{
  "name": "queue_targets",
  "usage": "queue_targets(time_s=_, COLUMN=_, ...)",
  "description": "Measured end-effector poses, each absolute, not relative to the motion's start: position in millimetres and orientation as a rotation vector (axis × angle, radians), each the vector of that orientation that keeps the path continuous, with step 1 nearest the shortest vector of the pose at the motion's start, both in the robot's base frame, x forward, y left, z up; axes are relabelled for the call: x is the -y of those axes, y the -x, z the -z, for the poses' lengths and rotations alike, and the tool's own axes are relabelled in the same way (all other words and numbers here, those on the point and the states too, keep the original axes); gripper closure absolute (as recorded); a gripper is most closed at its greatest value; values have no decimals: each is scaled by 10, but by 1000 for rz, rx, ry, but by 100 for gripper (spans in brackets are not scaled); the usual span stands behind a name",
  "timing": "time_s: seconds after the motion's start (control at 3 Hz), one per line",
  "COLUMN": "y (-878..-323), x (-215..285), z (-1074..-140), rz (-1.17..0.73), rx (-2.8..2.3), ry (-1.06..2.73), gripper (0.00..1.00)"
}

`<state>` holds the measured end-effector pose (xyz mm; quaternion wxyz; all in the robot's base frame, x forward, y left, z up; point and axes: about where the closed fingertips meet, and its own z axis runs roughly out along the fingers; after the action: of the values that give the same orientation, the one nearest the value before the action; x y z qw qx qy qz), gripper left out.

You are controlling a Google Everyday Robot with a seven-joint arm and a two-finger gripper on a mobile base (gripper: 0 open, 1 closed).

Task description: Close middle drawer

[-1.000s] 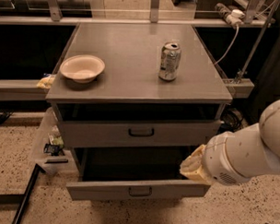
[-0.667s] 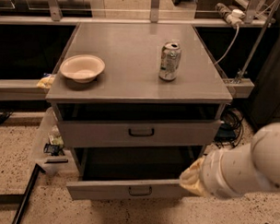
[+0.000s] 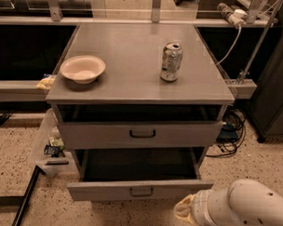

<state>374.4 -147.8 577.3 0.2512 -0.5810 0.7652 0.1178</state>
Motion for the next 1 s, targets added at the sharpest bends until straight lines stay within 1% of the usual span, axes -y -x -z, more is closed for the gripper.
queue_targets(time_s=0.33, y=-3697, x=1406, z=-5473, rz=-403, rx=-2100, ry=1551, gripper=100)
queue_targets(time_s=0.67, y=-3699, x=1414, z=-5455, rz=-378, rx=-2098, ry=1562, gripper=100)
queue_targets(time_s=1.0, y=-3794, x=1526, z=-5065, rz=-303, rx=-2043, ry=1624, gripper=100)
